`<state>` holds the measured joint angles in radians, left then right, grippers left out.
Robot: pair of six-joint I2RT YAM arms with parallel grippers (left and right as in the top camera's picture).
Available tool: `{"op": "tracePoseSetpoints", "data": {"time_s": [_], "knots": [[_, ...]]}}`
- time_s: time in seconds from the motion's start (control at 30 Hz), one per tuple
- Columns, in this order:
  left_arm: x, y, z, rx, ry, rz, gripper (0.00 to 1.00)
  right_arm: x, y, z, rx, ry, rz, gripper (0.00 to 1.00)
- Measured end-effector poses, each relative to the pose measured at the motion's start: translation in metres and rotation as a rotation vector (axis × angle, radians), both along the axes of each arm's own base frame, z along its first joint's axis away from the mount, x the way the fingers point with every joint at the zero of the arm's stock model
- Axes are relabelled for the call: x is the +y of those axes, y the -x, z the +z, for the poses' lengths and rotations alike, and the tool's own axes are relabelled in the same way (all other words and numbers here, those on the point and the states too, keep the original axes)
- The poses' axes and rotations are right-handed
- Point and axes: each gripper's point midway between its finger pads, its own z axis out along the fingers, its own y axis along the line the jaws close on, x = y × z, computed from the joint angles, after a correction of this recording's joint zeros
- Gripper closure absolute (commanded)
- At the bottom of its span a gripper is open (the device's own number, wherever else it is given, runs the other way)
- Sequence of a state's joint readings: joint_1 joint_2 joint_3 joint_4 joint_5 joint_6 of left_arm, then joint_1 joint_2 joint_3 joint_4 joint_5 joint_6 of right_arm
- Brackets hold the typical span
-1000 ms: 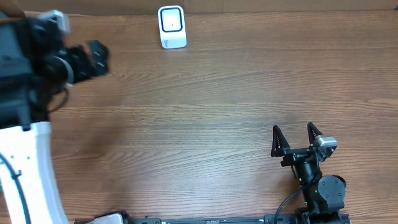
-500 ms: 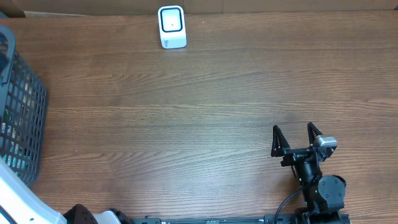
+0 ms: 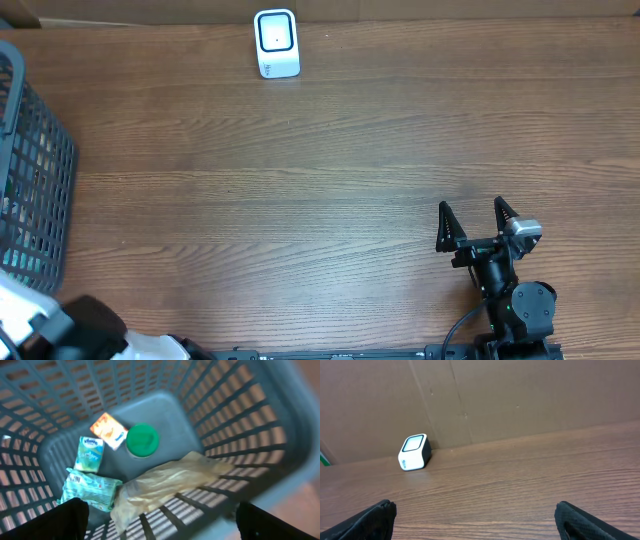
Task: Scan the item barcode
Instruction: 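Move the left gripper into the grey basket toward the green-capped jar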
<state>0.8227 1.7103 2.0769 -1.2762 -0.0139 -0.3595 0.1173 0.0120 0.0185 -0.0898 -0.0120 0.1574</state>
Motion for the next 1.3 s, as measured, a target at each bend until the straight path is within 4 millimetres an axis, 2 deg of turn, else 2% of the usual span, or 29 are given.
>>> {"op": "tracePoseSetpoints", "data": {"time_s": [0.2, 0.3, 0.47, 0.57, 0.9, 1.13, 1.3], "knots": [[0.02, -0.013, -0.048, 0.117, 0.05, -0.031, 0.05, 0.0, 0.0, 0.0, 0.0, 0.0, 0.0, 0.0], [0.026, -0.017, -0.068, 0.166, 0.071, -0.059, 0.0, 0.0, 0.0, 0.0, 0.0, 0.0, 0.0, 0.0], [0.039, -0.023, -0.109, 0.259, 0.114, -0.079, 0.0, 0.0, 0.0, 0.0, 0.0, 0.0, 0.0, 0.0], [0.048, -0.024, -0.126, 0.302, 0.111, -0.083, 0.01, 0.0, 0.0, 0.0, 0.0, 0.0, 0.0, 0.0], [0.067, -0.045, -0.156, 0.334, 0.067, -0.191, 0.0, 0.0, 0.0, 0.0, 0.0, 0.0, 0.0, 0.0], [0.075, -0.05, -0.19, 0.384, 0.093, -0.227, 0.0, 0.0, 0.0, 0.0, 0.0, 0.0, 0.0, 0.0], [0.08, -0.054, -0.203, 0.395, 0.091, -0.232, 0.0, 0.0, 0.0, 0.0, 0.0, 0.0, 0.0, 0.0]]}}
